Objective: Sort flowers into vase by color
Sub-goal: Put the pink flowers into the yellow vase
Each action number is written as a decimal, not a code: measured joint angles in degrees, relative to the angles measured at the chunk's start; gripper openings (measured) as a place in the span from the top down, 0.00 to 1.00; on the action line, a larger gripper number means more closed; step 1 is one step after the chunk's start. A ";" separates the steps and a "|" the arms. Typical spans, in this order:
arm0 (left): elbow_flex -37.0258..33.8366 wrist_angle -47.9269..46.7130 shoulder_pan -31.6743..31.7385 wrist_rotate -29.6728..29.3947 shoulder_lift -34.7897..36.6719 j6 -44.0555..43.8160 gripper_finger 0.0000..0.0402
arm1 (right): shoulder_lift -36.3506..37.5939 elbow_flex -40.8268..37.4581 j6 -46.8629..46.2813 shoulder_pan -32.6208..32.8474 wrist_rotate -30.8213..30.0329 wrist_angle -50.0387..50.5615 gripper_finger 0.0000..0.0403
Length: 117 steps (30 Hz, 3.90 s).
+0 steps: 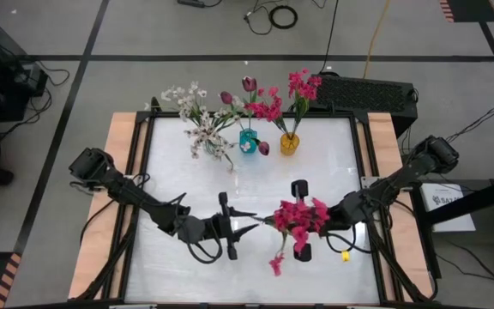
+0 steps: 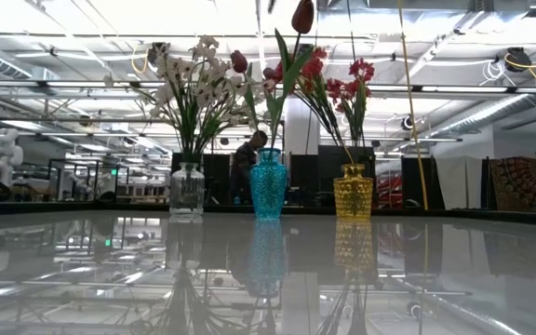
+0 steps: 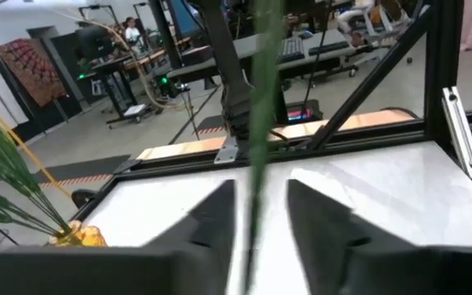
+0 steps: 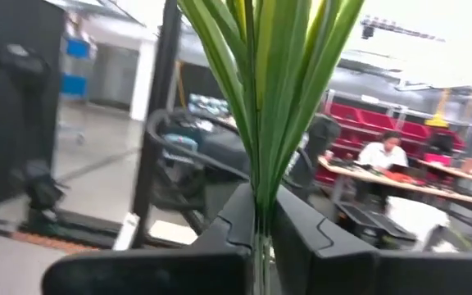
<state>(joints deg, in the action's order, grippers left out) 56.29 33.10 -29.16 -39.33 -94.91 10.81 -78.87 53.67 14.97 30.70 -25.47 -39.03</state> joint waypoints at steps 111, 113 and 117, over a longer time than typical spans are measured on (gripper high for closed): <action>0.00 -29.14 -5.84 -1.25 9.92 -6.08 0.67 | 17.83 -24.96 3.53 -52.54 17.86 17.14 0.90; 0.00 -29.14 -5.84 -1.25 9.92 -6.12 0.67 | 18.18 -24.96 4.01 -52.54 17.55 17.17 0.89; 0.00 -29.14 -5.84 -1.24 9.92 -6.21 0.67 | 20.01 -24.96 4.19 -52.52 14.90 17.78 0.86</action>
<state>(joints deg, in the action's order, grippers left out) 56.29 3.97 -35.00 -40.57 -84.99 4.60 -58.86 28.71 19.17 -21.82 -10.57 -21.26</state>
